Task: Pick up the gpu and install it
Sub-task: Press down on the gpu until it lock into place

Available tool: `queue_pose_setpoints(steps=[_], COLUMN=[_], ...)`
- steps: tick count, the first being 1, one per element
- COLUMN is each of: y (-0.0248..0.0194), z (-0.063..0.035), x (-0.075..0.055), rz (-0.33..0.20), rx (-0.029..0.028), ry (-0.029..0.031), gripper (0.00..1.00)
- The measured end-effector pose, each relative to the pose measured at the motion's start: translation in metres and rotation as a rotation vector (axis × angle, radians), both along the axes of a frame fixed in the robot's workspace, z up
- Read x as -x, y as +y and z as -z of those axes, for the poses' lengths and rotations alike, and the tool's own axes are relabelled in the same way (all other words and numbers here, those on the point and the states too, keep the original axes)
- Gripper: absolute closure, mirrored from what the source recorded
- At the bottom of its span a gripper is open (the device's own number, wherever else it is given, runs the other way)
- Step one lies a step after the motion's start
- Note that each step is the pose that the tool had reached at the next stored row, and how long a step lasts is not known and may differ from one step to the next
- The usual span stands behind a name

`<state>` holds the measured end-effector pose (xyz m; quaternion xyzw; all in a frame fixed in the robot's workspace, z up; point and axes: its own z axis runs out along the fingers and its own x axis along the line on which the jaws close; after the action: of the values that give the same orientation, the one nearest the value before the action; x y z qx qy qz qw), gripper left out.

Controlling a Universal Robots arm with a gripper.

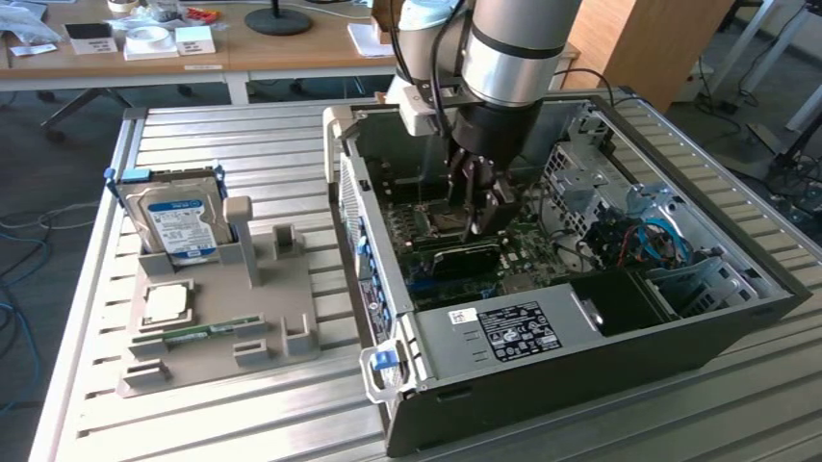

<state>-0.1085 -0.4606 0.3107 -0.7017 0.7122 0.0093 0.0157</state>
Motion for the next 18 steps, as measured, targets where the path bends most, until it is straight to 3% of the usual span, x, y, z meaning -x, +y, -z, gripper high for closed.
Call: queue_pose_setpoints(steps=[6, 8, 11, 12, 14, 18], y=[0.0, 0.0, 0.0, 0.0, 0.0, 0.0], z=[0.0, 0.0, 0.0, 0.0, 0.0, 0.0], x=[0.0, 0.0, 0.0, 0.0, 0.0, 0.0], rz=[0.0, 0.0, 0.0, 0.0, 0.0, 0.0], rx=[0.0, 0.0, 0.0, -0.0001, 0.0, 0.0], ry=[-0.0001, -0.0001, 0.0, 0.0, -0.0001, -0.0001], gripper=[0.62, 0.62, 0.8, 0.8, 0.89, 0.89])
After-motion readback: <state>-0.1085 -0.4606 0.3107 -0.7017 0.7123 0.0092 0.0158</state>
